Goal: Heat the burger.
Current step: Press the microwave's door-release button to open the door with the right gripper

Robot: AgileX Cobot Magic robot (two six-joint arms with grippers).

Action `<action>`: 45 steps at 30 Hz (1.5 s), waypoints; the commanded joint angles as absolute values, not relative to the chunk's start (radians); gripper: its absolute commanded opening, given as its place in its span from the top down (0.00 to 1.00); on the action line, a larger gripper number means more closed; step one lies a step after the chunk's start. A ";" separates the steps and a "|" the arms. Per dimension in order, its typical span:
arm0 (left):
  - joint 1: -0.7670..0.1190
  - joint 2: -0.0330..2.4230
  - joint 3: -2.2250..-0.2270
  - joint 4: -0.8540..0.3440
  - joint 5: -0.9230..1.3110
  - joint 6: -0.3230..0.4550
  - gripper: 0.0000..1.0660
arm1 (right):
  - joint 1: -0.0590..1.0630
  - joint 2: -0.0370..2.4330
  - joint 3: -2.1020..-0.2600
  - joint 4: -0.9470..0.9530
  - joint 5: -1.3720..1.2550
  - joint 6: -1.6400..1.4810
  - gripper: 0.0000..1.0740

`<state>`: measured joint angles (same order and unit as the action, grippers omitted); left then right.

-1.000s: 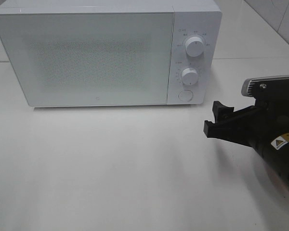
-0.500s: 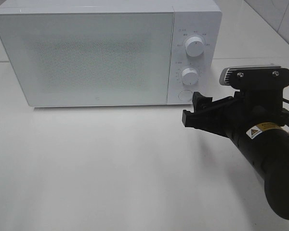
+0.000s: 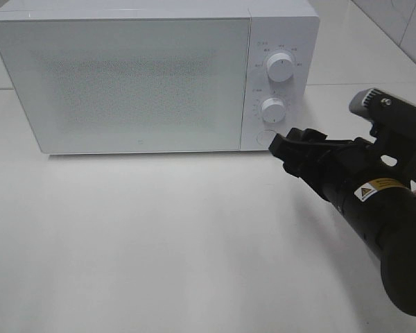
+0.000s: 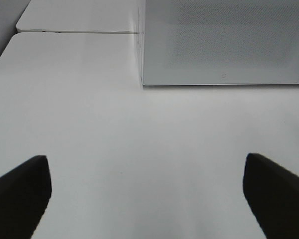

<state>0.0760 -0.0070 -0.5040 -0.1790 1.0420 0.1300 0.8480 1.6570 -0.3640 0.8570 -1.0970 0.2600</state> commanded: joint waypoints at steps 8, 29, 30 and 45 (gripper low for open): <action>0.071 -0.025 -0.505 -0.177 1.040 0.126 0.06 | 0.850 1.657 -0.371 0.850 -0.952 0.982 0.81; 0.071 -0.025 -0.505 -0.177 1.040 0.126 0.06 | 0.844 1.664 -0.372 0.851 -0.929 1.155 1.00; 0.071 -0.025 -0.505 -0.177 1.040 0.126 0.06 | 0.836 1.669 -0.373 0.844 -0.938 1.155 1.00; 0.071 -0.025 -0.505 -0.177 1.040 0.126 0.06 | 0.706 1.822 -0.510 0.706 -0.906 1.193 1.00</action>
<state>0.0760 -0.0070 -0.5040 -0.1780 1.0420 0.1300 0.7320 1.8000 -0.4820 0.7450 -0.9200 1.1820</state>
